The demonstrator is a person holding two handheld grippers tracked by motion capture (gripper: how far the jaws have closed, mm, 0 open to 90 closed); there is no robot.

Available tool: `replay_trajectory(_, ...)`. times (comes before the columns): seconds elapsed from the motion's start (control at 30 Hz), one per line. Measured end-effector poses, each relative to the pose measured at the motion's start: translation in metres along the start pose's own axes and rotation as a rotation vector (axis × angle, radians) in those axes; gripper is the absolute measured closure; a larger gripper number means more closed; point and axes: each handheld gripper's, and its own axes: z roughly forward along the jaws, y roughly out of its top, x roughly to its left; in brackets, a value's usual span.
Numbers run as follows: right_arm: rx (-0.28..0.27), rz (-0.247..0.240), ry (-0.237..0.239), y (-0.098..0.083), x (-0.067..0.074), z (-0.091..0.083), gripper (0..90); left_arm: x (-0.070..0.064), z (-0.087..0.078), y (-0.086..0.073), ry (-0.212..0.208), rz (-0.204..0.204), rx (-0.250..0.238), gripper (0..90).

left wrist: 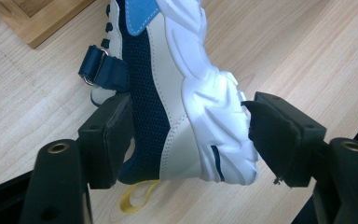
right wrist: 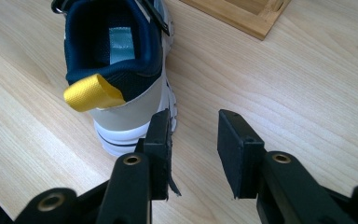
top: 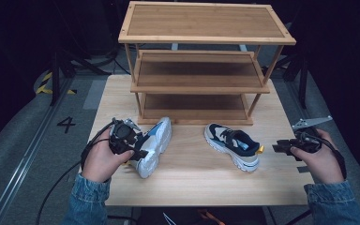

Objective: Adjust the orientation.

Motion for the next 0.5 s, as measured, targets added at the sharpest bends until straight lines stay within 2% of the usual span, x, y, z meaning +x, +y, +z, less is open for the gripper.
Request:
replay_trajectory(0.2, 0.011, -0.006, 0.021, 0.002, 0.0, 0.007, 66.7, -0.004, -0.005, 0.0, -0.003, -0.025, 0.0, 40.6)
replay_trajectory(0.3, 0.017, -0.008, 0.011, 0.003, -0.002, 0.008, 66.7, -0.006, -0.007, 0.0, -0.013, -0.021, 0.001, 49.5)
replay_trajectory(0.37, 0.005, -0.011, 0.008, 0.004, 0.001, 0.005, 66.7, -0.009, -0.009, 0.001, -0.012, -0.019, 0.007, 61.2)
replay_trajectory(0.43, -0.003, -0.015, 0.008, 0.005, 0.003, 0.002, 66.7, -0.012, -0.009, 0.002, -0.028, -0.023, 0.014, 70.9)
replay_trajectory(0.5, -0.005, -0.017, 0.007, 0.005, 0.004, 0.002, 66.7, -0.013, -0.008, 0.003, -0.034, -0.02, 0.022, 85.6)
